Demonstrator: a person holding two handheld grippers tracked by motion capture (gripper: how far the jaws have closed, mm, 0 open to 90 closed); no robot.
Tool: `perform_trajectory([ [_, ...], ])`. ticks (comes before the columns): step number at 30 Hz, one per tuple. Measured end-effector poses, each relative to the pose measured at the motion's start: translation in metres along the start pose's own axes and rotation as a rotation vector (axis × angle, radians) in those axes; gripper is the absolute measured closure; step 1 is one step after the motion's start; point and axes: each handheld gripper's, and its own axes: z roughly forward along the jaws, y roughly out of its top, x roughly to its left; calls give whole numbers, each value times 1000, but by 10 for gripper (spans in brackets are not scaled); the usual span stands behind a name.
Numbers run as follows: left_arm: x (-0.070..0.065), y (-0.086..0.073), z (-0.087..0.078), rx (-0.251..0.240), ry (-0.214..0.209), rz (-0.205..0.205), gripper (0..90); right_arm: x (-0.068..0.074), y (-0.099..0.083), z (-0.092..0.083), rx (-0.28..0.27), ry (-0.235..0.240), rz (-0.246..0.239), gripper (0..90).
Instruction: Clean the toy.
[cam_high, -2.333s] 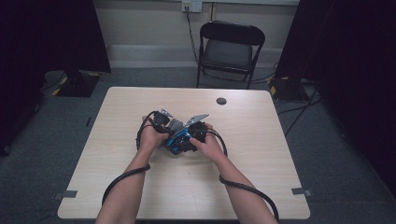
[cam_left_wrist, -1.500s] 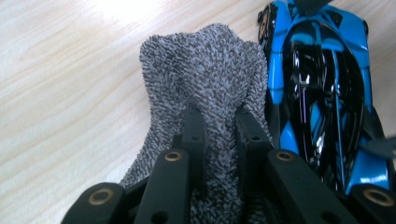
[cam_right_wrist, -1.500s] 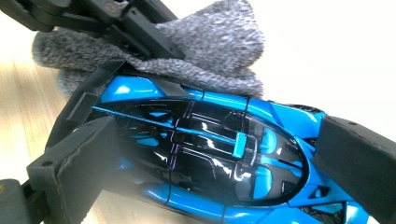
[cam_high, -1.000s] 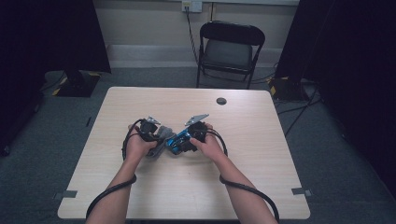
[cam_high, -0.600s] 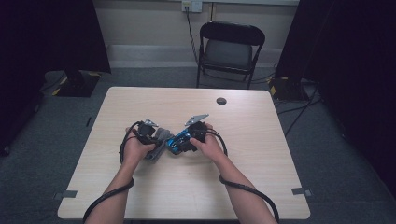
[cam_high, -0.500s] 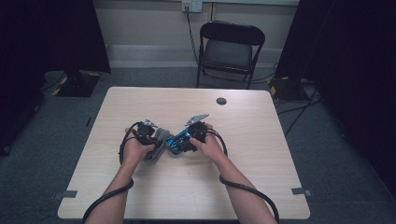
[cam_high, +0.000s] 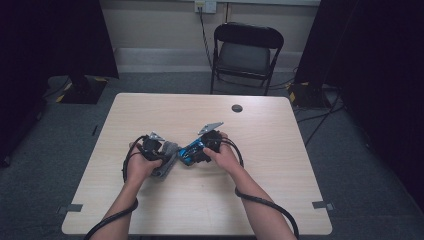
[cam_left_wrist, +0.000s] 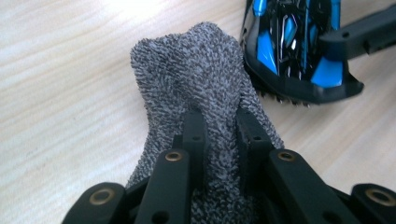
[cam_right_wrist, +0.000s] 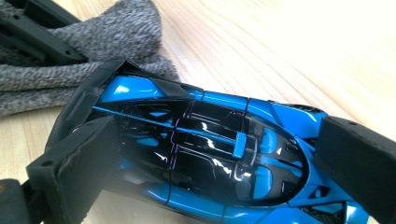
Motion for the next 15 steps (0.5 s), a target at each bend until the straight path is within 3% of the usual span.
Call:
perform_trajectory([
  [15,-9,-19,-15,11,-30,-17,763,0,-1,0,-5,-4,3,0],
])
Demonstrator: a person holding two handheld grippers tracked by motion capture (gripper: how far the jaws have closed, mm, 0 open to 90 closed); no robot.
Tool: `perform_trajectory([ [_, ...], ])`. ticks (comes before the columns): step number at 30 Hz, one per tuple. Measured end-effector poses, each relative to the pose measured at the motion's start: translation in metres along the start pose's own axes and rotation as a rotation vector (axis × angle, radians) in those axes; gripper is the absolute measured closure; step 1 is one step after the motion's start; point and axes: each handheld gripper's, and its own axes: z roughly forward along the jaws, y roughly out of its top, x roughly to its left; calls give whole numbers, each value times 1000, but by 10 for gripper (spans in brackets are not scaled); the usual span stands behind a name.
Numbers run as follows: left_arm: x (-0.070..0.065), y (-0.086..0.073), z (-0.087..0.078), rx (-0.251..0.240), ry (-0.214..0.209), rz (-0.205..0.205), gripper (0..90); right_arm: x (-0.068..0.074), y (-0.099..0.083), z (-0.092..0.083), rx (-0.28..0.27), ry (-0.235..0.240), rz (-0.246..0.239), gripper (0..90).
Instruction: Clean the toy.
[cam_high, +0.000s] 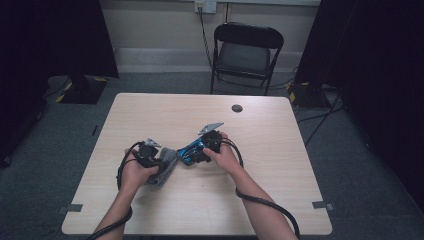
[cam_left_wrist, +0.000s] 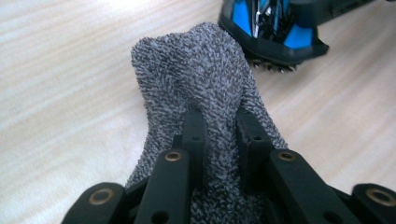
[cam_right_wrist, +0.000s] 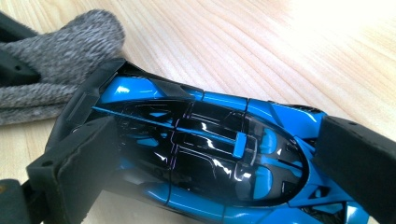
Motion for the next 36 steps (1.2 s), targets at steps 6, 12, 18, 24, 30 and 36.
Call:
perform_trajectory([
  [6,-3,-9,-11,7,0,-5,760,0,0,0,-4,-4,2,0],
  [12,-9,-15,-25,3,3,-17,757,4,1,0,-1,-26,4,0],
  [18,-21,-11,-37,-3,-7,13,751,6,4,-6,17,-39,-20,69],
  [24,-43,-3,-40,-15,-33,40,749,5,4,-20,16,-55,-35,124],
  [30,-75,16,-37,-44,-76,86,748,1,-1,-47,3,-72,-62,124],
  [36,-104,35,-14,-35,-110,127,745,-6,-11,-77,-21,-86,-62,124],
])
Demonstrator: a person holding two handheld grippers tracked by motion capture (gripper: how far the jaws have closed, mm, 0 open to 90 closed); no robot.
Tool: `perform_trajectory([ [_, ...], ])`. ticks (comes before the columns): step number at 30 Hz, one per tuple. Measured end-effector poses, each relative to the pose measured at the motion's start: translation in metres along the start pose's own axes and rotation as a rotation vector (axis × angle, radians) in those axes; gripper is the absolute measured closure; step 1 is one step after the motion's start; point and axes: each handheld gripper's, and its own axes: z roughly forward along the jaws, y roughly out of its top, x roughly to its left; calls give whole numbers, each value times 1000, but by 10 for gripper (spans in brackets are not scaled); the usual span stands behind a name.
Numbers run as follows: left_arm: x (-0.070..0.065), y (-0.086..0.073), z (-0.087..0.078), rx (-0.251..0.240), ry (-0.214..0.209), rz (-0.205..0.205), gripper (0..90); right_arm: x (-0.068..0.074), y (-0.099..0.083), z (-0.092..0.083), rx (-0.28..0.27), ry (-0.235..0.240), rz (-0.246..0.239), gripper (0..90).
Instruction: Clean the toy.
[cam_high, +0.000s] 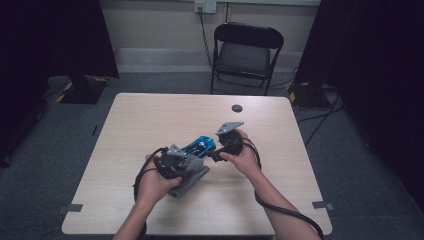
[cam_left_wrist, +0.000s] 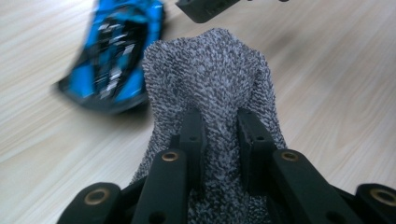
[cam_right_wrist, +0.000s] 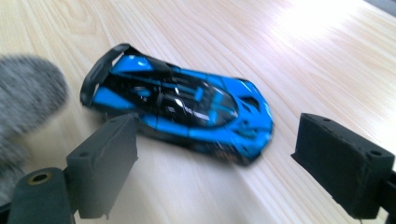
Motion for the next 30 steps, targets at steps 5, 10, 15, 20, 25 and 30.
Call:
perform_trajectory([
  [5,-14,16,27,14,-21,18,745,-10,-13,-23,18,-19,10,125],
  [10,-21,29,52,22,-32,15,743,-19,-28,-37,17,-32,41,125],
  [15,-26,40,75,47,-30,32,740,-27,-41,-52,-8,-43,75,129],
  [20,-32,49,96,46,-36,27,737,-32,-57,-65,-10,-62,104,130],
  [25,-40,54,106,43,-49,40,693,-33,-72,-72,4,-61,122,132],
  [30,-41,55,97,4,-48,69,509,-34,-83,-80,7,-64,127,141],
])
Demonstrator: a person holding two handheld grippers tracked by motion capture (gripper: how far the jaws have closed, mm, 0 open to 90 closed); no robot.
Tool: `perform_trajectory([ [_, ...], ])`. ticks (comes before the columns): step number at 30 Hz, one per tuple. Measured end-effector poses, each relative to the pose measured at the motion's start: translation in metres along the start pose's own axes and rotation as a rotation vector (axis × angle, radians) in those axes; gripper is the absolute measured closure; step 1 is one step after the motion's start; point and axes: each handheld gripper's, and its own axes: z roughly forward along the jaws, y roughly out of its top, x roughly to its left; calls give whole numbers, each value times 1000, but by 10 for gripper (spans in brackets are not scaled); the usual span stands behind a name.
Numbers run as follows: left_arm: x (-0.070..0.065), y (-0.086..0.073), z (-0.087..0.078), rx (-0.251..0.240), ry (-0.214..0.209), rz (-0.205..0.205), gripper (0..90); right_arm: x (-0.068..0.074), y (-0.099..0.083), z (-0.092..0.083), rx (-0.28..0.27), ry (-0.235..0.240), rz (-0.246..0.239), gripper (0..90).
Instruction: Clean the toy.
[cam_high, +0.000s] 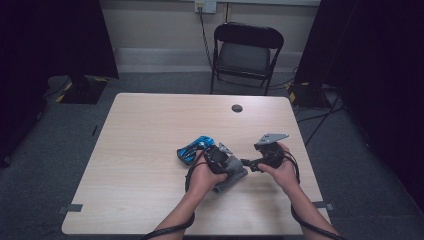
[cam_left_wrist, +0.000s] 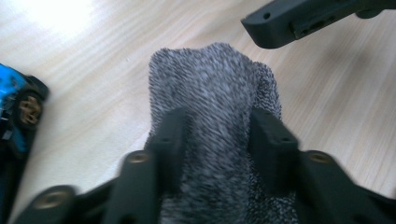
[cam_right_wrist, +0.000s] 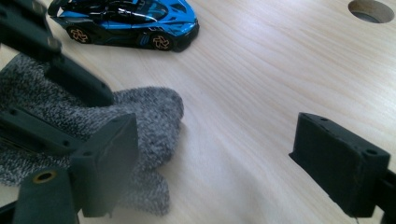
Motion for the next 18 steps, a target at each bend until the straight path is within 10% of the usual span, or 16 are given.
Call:
perform_trajectory([
  [10,22,-18,-36,-27,43,-37,476,9,-8,-1,10,18,-9,142],
  [18,30,-33,-32,49,47,-57,611,15,-6,6,32,31,-37,142],
])
